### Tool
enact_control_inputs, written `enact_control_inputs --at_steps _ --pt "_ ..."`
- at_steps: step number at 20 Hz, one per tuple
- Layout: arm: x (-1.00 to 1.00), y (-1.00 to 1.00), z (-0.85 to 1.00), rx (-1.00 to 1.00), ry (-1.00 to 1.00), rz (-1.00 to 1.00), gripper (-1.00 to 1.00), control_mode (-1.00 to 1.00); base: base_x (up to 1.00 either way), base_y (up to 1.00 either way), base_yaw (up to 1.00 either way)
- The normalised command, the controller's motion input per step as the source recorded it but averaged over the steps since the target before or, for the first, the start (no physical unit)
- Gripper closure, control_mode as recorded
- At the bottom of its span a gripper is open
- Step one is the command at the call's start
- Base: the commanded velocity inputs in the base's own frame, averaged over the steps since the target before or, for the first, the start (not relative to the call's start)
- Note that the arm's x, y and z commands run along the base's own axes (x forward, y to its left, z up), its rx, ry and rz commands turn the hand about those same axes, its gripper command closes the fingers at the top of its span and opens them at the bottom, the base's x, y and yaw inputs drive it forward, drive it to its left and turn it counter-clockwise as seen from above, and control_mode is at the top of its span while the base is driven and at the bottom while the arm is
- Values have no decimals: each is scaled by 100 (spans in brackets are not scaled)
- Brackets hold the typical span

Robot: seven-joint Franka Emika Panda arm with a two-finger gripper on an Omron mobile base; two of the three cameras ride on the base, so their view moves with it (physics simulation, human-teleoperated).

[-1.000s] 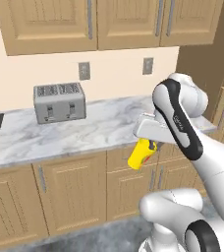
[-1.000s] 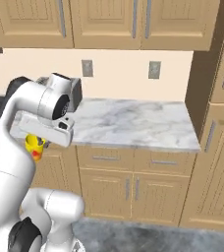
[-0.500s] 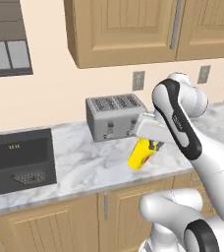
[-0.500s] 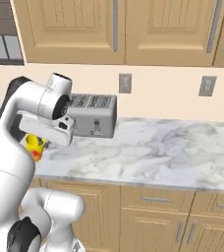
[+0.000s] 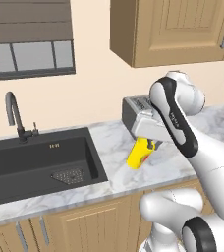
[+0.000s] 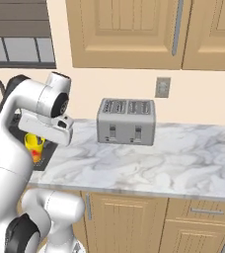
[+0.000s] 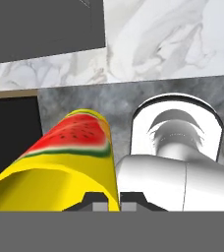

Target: Pick the cup and bowl from the counter and place them on the counter next to the sink.

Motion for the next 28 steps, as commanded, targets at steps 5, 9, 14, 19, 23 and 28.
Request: enact_control_inputs --at_steps 5,9,14,19,23,28 --pt "0 0 0 0 0 0 100 100 0 -2 -2" --pt "0 0 0 0 0 0 100 100 0 0 0" --pt "0 0 0 0 0 0 100 100 0 0 0" --pt "-1 0 -6 1 0 0 100 -100 0 0 0" --pt "9 5 -8 1 9 -5 100 -100 0 0 0" --pt "33 4 0 -6 21 -7 100 -100 0 0 0"
